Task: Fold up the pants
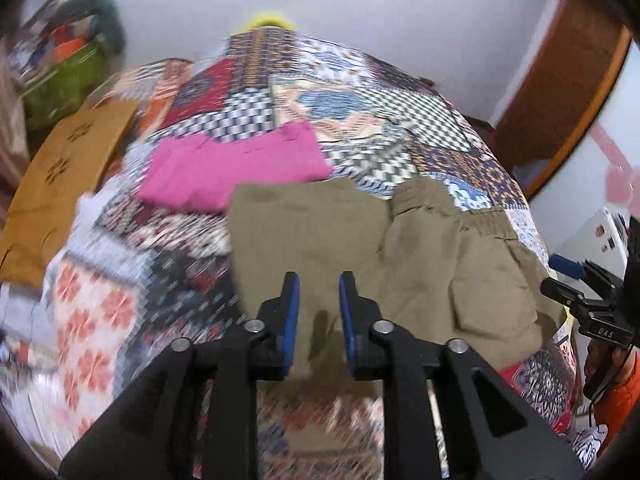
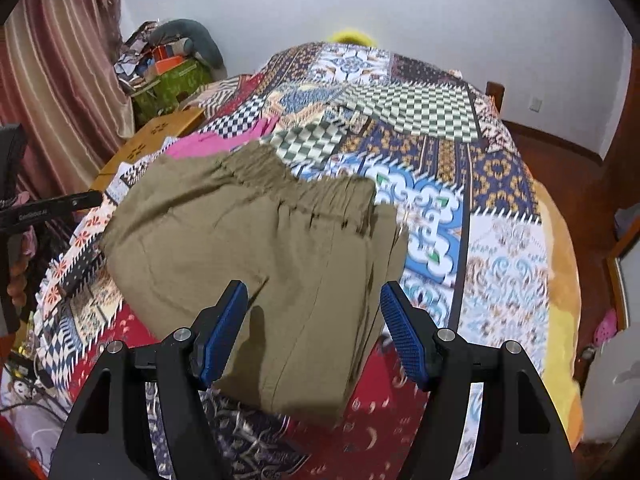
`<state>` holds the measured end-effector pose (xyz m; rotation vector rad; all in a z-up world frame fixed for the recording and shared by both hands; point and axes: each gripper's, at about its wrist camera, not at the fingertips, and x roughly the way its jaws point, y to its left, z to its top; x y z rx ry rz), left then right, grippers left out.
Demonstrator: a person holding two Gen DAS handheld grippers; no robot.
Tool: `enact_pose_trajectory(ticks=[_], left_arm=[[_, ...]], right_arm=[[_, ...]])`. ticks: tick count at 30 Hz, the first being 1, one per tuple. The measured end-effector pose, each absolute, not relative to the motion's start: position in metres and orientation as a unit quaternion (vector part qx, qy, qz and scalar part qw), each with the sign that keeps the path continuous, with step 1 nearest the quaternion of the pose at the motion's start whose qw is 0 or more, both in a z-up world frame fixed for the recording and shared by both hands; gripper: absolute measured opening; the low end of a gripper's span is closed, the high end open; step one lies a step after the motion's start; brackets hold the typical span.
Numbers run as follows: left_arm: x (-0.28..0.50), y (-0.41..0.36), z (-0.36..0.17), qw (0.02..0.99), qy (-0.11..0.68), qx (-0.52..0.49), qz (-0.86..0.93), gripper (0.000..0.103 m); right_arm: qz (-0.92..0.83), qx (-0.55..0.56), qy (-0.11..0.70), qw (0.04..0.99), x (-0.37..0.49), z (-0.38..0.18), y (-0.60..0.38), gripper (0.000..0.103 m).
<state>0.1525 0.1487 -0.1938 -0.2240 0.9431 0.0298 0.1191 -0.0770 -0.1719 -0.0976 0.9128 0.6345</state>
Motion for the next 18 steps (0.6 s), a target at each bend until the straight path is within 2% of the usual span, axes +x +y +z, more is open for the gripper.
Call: enact_pose_trajectory(ticks=[6,9,13,18], left_arm=[[0.207,0.133,-0.22,0.867,0.488,-0.098,-0.027,0.025],[0.227,0.14,-0.237,0.86,0.502,-0.093,-0.012,0.025],[0.237,0.155,-0.254,0.856,0.511,-0.083,0.003,0.025],[0.236,0.17,-0.25,0.865,0.498,-0.045,0.035,0.025]], right_arm=[[0.314,-0.044,0.436,0.842,0.147,-0.178,-0.064,0.059],[0.322,-0.04,0.447,0.833,0.16,-0.186,-0.056,0.053],[0.322,-0.045,0.465,0.823,0.171,-0.202,-0.052,0.052],[0.314,-0.033,0.477,0.82,0.176,-0.206,-0.067,0.052]])
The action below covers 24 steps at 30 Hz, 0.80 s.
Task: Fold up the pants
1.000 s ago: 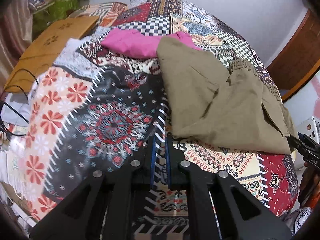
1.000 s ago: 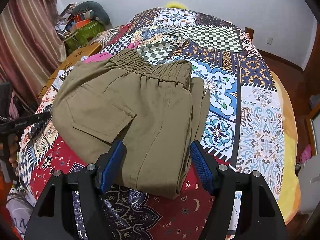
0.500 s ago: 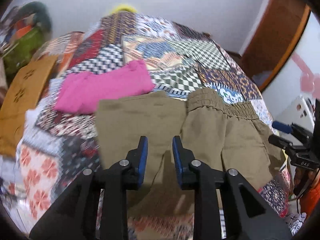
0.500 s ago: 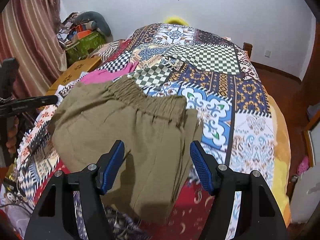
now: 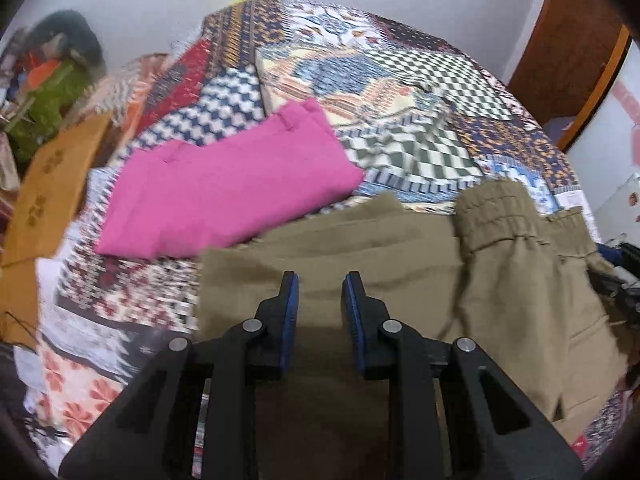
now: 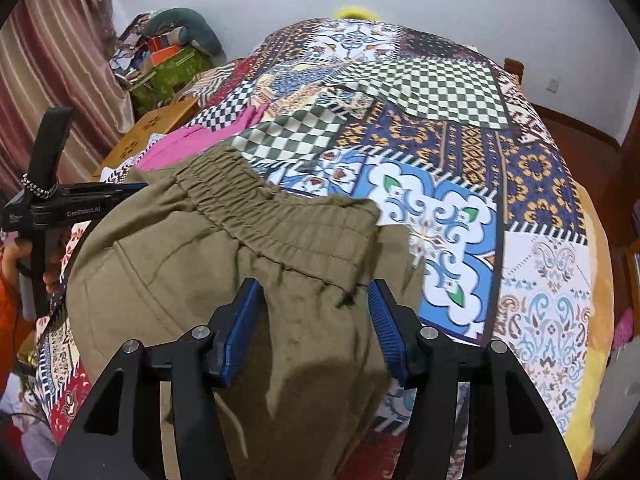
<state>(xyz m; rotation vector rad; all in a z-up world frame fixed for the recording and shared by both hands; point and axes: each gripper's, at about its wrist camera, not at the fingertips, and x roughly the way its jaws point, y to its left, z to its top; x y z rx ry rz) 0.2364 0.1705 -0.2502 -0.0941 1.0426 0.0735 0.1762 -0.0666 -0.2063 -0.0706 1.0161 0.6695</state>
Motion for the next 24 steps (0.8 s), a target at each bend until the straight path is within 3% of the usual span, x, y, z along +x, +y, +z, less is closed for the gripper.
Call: enact_pose_trajectory(ticks=[10,11,15,19,24], left_arm=[[0.207,0.218,-0.234,0.87,0.483,-0.062,0.08,0.025],[0.202,0.216,-0.23,0.872,0.48,-0.064,0.075,0.029],[0.182,0.208,-0.216,0.883,0.458,-0.081,0.061,0.069],[0.166,0.194,-0.213,0.888,0.45,-0.089,0.046,0.077],[0.157,0.177,-0.221,0.879,0.465,-0.103,0.031,0.077]], right_arm=[[0.283,-0.054,0.474,0.832,0.169,-0.189,-0.09,0.055],[0.282,-0.057,0.469,0.835,0.167,-0.185,-0.09,0.055],[0.275,-0.054,0.46,0.842,0.161,-0.169,-0.093,0.055],[0.259,-0.046,0.456,0.85,0.158,-0.165,-0.099,0.056],[0.255,-0.027,0.47,0.845,0.151,-0.175,-0.105,0.057]])
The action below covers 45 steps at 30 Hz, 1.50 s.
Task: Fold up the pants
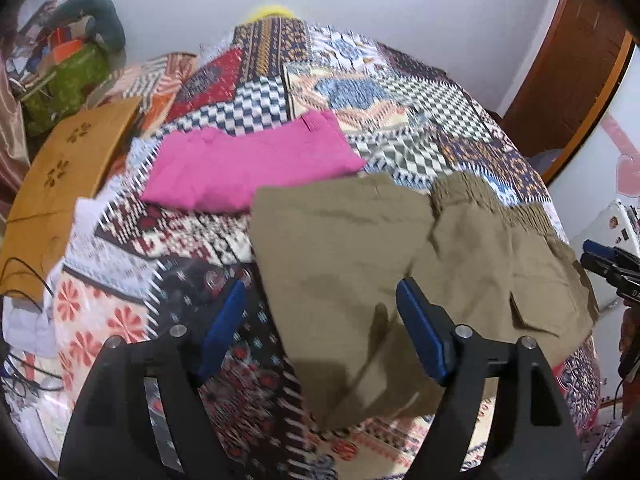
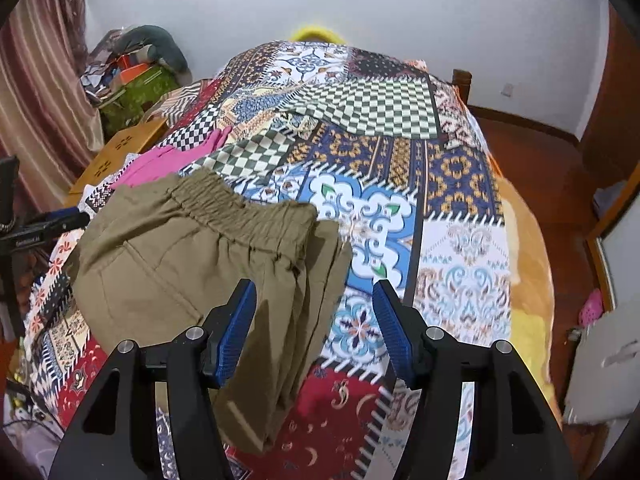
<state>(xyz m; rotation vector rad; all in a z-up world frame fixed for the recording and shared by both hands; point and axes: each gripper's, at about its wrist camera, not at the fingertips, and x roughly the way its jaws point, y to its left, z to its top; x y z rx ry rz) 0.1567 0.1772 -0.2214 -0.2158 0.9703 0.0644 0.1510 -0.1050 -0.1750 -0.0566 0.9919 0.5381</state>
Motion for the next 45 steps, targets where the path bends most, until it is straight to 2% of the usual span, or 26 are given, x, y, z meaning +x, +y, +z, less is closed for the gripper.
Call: enact_pose_trajectory(ticks=[4,8,10,17,21,28,39,45], left_arm=[[0.152,0.165,-0.227,0.872,0.475,-0.115,0.014,0.079],[0.152,0.158,-0.233,0.87,0.481,-0.109,0.016,0.086],[0.154,0.16,-0.239,0.866,0.486,-0.113,0.021,0.088],[0.17,0.174,-0.251,0.851,0.506,-0.139,0.025,0.089],[0.179,0.178,-0.258,0.847,0.514,-0.134,0.028,0.089],[0.199,0.184,-0.271,0.831,0.523,-0.189,0.0,0.089],[0.185,0.168,-0.256,0.84,0.507,-0.193,-0.029,0.087],[0.175,0.158,-0.247,0.839,0.501,-0.199,-0.073,0.085]], right_arm=[[0.268,0.002,0.503,0.821,0.146,-0.188,-0.104,0.058],[0.275,0.015,0.536,0.798,0.143,-0.203,-0.098,0.06],[0.279,0.025,0.54,0.794,0.145,-0.208,-0.097,0.067],[0.291,0.044,0.551,0.781,0.16,-0.219,-0.096,0.075],[0.301,0.063,0.556,0.773,0.171,-0.225,-0.096,0.075],[0.318,0.088,0.559,0.761,0.184,-0.233,-0.094,0.076],[0.337,0.096,0.566,0.747,0.172,-0.231,-0.105,0.077],[0.348,0.091,0.565,0.742,0.16,-0.227,-0.105,0.074]])
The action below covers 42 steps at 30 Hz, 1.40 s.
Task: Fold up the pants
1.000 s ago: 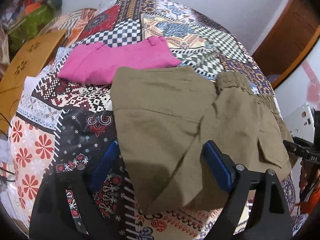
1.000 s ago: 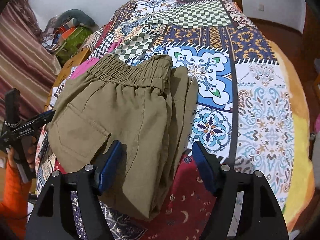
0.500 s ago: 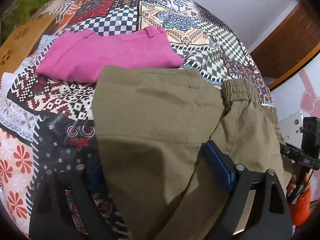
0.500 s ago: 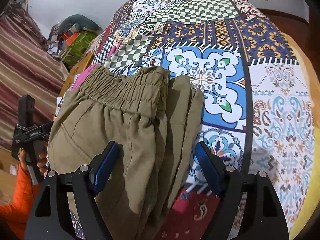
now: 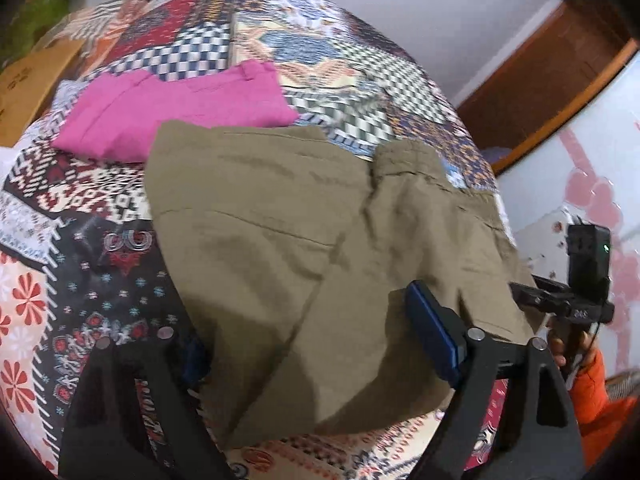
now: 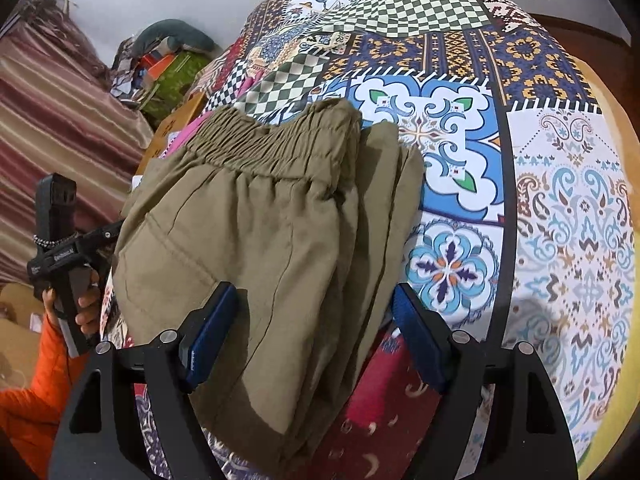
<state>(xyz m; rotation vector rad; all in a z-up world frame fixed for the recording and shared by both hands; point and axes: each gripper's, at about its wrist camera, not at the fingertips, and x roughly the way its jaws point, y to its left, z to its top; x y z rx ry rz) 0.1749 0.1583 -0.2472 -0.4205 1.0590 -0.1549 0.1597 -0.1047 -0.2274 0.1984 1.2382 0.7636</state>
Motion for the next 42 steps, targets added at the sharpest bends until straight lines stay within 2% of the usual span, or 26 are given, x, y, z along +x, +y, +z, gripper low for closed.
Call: enact_pose_trajectory(ticks=[11,13,18,21,28,33,39,42], left_arm=[[0.205,0.158,-0.264,0.828,0.516,-0.208,-0.072,0.085],[0.208,0.158,-0.265,0.829,0.514,-0.207,-0.072,0.083],[0.212,0.156,-0.263,0.832,0.508,-0.209,-0.08,0.068],[0.214,0.155,-0.261,0.831,0.509,-0.209,-0.084,0.06],[0.217,0.151,-0.261,0.825,0.515,-0.213,-0.092,0.051],[0.215,0.152,-0.257,0.827,0.512,-0.216,-0.081,0.026],[0.213,0.137,-0.243,0.847,0.505,-0.155,-0.062,0.013],[0.211,0.128,-0.235,0.858,0.497,-0.12,-0.053,0.011]], right_arm=[[0.355,0.105,0.559,0.742,0.171,-0.232,-0.096,0.073],[0.355,0.109,0.557,0.743,0.176,-0.233,-0.094,0.07],[0.359,0.11,0.554,0.743,0.184,-0.233,-0.091,0.064],[0.359,0.11,0.55,0.746,0.185,-0.231,-0.092,0.056],[0.349,0.117,0.544,0.754,0.196,-0.231,-0.096,0.039],[0.352,0.105,0.53,0.764,0.193,-0.226,-0.098,0.034],[0.35,0.105,0.517,0.774,0.193,-0.218,-0.102,0.023],[0.35,0.099,0.505,0.783,0.191,-0.212,-0.101,0.017]])
